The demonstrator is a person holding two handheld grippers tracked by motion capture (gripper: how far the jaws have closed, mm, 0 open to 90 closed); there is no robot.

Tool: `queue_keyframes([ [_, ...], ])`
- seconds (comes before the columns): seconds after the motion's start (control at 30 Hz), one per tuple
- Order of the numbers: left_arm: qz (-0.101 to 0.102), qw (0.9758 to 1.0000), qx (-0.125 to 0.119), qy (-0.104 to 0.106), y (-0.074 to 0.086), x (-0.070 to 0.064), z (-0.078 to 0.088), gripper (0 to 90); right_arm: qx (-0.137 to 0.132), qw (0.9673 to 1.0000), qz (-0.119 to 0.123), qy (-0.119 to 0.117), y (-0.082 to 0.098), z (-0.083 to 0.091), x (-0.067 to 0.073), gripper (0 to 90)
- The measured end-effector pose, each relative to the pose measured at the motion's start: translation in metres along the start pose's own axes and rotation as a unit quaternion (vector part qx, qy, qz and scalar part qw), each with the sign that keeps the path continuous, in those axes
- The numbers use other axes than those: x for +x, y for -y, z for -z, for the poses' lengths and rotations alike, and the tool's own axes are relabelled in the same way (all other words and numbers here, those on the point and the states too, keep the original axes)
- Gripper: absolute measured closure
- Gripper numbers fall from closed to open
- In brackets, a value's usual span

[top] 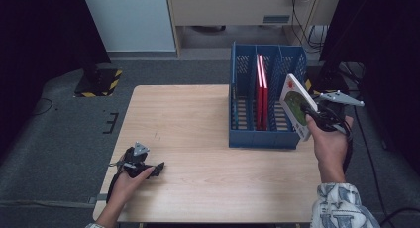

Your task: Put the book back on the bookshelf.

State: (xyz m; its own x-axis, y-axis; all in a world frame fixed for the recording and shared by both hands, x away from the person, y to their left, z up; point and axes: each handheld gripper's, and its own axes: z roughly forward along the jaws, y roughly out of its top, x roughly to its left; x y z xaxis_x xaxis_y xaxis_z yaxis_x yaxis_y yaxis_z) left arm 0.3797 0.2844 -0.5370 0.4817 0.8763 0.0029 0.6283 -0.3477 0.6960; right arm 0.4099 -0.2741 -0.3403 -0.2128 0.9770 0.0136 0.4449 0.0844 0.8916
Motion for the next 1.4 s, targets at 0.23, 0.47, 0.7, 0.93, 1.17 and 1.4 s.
queue_keyframes([
  [0.23, 0.0, 1.0, 0.0, 0.0, 0.0, 0.0, 0.0, 0.0, 0.002, 0.9999, -0.003, 0.015, -0.002, -0.017, 0.001, 75.9],
  [0.47, 0.0, 1.0, 0.0, 0.0, 0.0, 0.0, 0.0, 0.0, 0.006, 0.9996, -0.008, 0.028, -0.006, -0.039, 0.001, 75.9],
  [0.7, 0.0, 1.0, 0.0, 0.0, 0.0, 0.0, 0.0, 0.0, 0.006, 0.9991, -0.011, 0.041, -0.008, -0.06, 0.002, 75.9],
  [0.93, -0.001, 1.0, 0.0, 0.0, -0.001, 0.0, -0.001, 0.0, 0.009, 0.9987, -0.017, 0.047, -0.004, -0.081, 0.006, 75.9],
  [1.17, -0.001, 1.0, 0.0, 0.0, -0.001, 0.0, -0.001, 0.0, 0.015, 0.9984, -0.019, 0.052, 0.001, -0.096, 0.009, 75.9],
  [1.4, -0.001, 1.0, 0.0, 0.001, -0.001, 0.0, -0.001, 0.0, 0.023, 0.9979, -0.026, 0.055, 0.012, -0.109, 0.009, 75.9],
])
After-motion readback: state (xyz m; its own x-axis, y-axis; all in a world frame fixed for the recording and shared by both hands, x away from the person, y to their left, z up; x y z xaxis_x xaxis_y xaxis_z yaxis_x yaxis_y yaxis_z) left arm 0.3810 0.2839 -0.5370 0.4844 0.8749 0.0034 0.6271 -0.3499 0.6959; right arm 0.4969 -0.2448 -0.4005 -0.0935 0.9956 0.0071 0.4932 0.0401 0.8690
